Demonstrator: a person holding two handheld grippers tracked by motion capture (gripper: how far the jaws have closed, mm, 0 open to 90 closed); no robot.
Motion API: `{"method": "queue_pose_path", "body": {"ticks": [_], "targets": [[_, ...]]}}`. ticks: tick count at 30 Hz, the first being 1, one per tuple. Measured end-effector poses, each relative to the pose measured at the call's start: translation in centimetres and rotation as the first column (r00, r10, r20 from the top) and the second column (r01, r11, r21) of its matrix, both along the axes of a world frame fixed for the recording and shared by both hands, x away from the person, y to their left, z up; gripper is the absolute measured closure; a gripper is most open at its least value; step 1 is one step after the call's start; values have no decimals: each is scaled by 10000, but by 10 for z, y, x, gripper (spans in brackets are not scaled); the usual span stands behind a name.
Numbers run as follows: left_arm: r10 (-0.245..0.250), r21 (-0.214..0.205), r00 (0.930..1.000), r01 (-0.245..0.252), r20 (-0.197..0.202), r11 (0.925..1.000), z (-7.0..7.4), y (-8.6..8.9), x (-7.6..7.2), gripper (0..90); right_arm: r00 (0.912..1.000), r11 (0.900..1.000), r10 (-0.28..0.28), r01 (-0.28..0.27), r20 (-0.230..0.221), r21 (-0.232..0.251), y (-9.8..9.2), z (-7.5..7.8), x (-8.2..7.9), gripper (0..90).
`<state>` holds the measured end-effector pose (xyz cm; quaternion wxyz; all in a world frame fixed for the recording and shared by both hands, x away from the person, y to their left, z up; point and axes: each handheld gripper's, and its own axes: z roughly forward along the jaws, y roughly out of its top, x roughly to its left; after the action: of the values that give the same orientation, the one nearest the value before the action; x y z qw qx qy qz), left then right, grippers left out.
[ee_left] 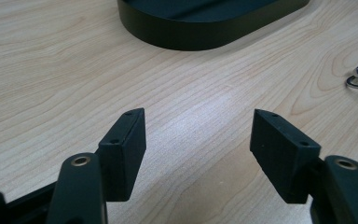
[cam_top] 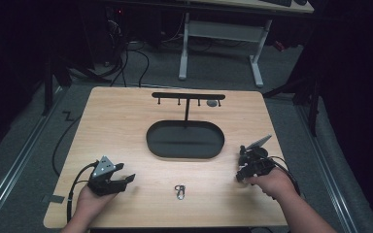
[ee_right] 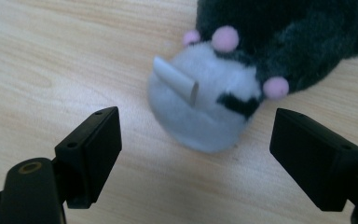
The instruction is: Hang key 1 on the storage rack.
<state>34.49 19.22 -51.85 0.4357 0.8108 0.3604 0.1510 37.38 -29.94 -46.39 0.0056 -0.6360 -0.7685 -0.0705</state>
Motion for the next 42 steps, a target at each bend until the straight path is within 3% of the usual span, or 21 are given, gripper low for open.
{"method": "queue_pose_path", "body": {"ticks": [16, 24, 34, 37, 42], "targets": [[-35, 56, 10000, 35, 20, 10000, 0, 0, 0, 365, 9998, 9996, -210, 211, 23, -187, -1, -10, 21, 157], [-53, 89, 10000, 53, 24, 9999, -1, -1, 0, 365, 9999, 9981, -39, 44, 97, -607, -1, -13, 25, 299], [-81, 139, 10000, 81, 13, 9999, -1, 0, 0, 365, 9996, 9987, 234, -227, 144, -463, 0, -19, 25, 376], [-90, 133, 10000, 90, 0, 9999, -1, -1, 0, 365, 9988, 9975, 458, -449, 148, -537, 0, -19, 25, 439], [-120, 170, 9999, 121, -71, 9998, -2, -2, 0, 365, 9972, 9955, 737, -728, 121, -609, 2, -12, 22, 468]]}}
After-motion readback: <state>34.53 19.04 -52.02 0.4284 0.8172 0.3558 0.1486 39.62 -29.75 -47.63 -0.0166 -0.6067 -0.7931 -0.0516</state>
